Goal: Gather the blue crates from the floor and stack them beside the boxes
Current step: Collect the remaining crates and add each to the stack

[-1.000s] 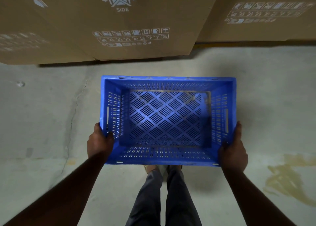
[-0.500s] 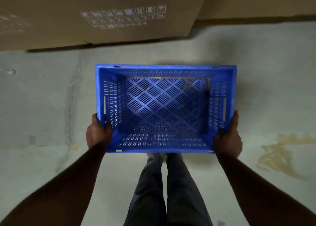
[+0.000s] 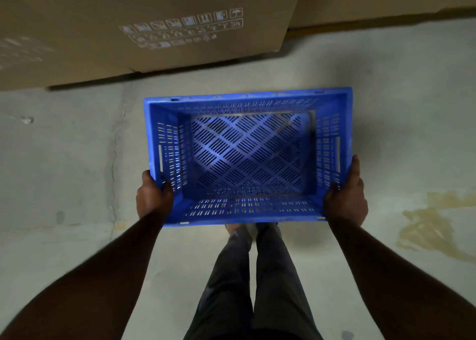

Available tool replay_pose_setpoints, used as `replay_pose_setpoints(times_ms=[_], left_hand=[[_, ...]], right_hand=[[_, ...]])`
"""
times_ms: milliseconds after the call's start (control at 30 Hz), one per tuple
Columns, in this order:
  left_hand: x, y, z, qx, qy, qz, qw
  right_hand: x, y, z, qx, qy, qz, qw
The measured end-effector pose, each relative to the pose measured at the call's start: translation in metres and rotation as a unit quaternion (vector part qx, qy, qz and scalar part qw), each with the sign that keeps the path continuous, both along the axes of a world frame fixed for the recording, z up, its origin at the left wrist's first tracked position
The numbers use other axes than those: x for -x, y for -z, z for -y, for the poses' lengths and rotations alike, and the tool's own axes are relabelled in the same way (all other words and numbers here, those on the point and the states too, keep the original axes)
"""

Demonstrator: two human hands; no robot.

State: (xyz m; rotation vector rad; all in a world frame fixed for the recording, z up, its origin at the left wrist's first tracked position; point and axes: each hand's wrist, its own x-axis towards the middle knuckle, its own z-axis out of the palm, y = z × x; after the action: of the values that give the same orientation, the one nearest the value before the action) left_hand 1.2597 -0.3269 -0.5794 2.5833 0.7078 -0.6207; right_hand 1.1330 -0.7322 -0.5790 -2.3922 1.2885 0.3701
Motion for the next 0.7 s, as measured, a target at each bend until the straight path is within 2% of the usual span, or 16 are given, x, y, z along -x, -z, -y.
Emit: replay_pose_setpoints(times_ms=[133,233,333,467,600,700], left_hand=[[-0.004,-0.014,-0.002,0.061,0.001,-0.048,0.997],[0.003,-0.039,0.003,0.087,-0.038,-0.003,0.995],[0.019,-0.08,0.015,0.107,-0.036,0.09,0.989],[0.046,-0.144,0.03,0.194,0.029,0.181,0.964],[0.084,-0.196,0.039,0.35,0.073,0.172,0.918],[0.114,-0.221,0.052,0.394,0.083,0.159,0.901]], right_hand=[[0.001,-0.011,-0.001,-0.033,-0.016,-0.005,0.999],[0.001,-0.031,-0.004,-0.017,-0.033,0.01,0.999],[0.003,-0.073,-0.02,-0.007,-0.055,0.119,0.991],[0.02,-0.146,-0.056,-0.098,-0.064,0.27,0.956],[0.057,-0.215,-0.084,-0.125,-0.143,0.328,0.926],[0.092,-0.253,-0.092,-0.135,-0.204,0.346,0.906]])
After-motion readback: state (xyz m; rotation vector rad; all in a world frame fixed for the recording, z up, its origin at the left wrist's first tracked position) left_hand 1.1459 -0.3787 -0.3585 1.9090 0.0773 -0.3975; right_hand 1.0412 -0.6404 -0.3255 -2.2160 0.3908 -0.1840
